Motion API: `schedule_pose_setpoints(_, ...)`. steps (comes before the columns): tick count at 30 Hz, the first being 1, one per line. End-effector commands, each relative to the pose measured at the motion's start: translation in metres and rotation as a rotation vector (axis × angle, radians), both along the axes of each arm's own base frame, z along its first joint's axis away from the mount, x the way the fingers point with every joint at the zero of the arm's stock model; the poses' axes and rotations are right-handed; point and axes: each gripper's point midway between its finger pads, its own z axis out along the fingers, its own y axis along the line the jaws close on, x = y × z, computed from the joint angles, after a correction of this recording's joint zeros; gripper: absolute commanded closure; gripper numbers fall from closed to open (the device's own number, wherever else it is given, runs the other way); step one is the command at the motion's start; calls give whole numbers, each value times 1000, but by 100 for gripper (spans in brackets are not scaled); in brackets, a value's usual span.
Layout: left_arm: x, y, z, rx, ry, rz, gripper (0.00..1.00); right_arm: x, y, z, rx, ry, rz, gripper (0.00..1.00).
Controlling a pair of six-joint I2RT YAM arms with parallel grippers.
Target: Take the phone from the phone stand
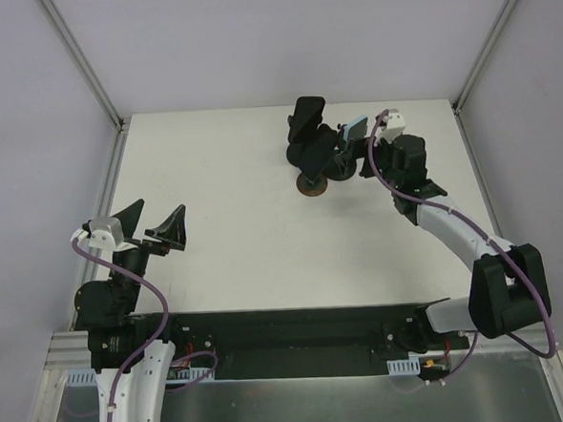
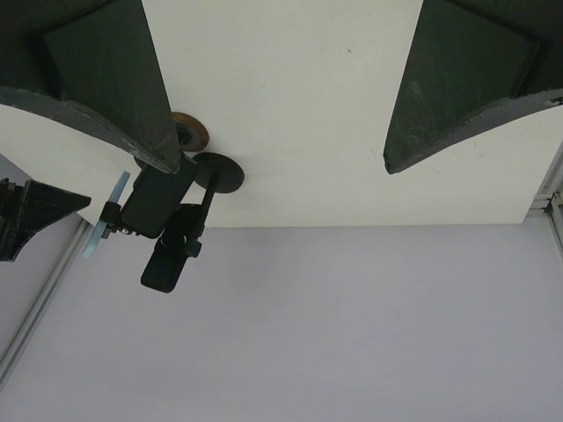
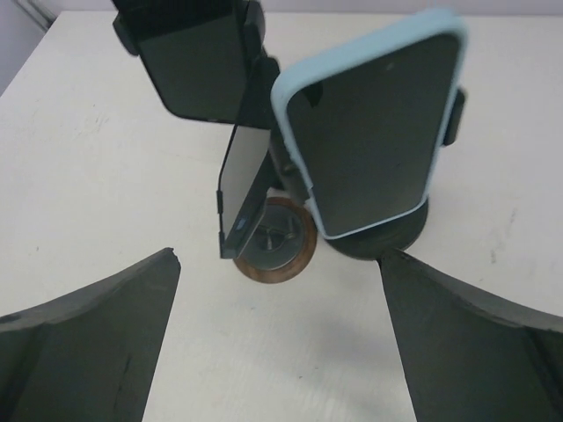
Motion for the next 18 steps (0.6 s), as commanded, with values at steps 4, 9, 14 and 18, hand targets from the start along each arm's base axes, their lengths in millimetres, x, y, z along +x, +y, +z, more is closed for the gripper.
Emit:
schedule_pose_setpoints(4,3,-1,2,12,-14,-4,1,28,-9,58,-78,-173,114,4)
schedule_pose_setpoints(9,4,-1,1,13,-9,-4,1,45,-7,65,-114,-196,152,4)
schedule_pose_setpoints(14,5,-1,-1,15,-5,-4,1,67,-10,57,-149,-181,152,4)
schedule_pose_setpoints(18,7,-1,-2,17,1,-1,1,78,-17,59,-188,-191,128,4)
